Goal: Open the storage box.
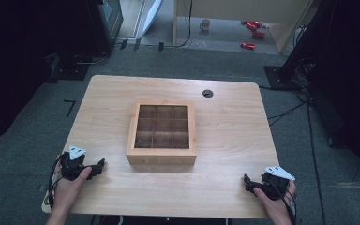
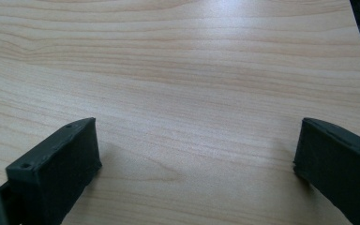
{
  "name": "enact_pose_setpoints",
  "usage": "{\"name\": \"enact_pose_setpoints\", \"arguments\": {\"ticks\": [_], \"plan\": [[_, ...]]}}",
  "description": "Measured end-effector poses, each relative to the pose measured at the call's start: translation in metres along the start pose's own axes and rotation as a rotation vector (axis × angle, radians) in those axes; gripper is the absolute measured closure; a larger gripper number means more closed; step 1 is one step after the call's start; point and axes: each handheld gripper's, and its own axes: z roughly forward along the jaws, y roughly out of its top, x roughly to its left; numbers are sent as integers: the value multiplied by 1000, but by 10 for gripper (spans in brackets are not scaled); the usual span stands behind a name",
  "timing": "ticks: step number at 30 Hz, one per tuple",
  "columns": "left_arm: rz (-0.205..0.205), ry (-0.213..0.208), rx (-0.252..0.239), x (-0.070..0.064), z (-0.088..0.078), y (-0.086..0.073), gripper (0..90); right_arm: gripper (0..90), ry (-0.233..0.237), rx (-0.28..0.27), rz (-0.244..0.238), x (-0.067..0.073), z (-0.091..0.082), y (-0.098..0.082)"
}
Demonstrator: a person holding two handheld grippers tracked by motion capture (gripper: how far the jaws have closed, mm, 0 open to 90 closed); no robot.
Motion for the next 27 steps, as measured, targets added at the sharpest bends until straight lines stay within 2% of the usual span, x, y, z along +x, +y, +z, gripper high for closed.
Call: {"name": "enact_pose_setpoints", "arguments": {"ticks": [5, 10, 13, 15, 17, 23, 24, 27], "plan": [[14, -17, 12, 1, -3, -2, 38, 0, -1, 1, -1, 0, 0, 1], [-4, -36, -19, 0, -9, 2, 39, 0, 3, 2, -4, -2, 6, 7], [3, -54, -52, -6, -15, 8, 38, 0, 5, 2, -5, -3, 8, 8], [-6, -82, -73, -9, -18, 13, 39, 0, 5, 2, -5, -3, 8, 8], [-21, -127, -92, -12, -21, 19, 39, 0, 4, 2, -5, -2, 7, 8], [7, -207, -155, -31, -38, 32, 39, 0, 4, 3, -3, -2, 7, 7], [19, -221, -167, -38, -43, 34, 39, 0, 2, 2, -3, -2, 7, 7], [24, -247, -185, -44, -51, 38, 39, 0, -8, 1, 5, -1, 8, 8]]}}
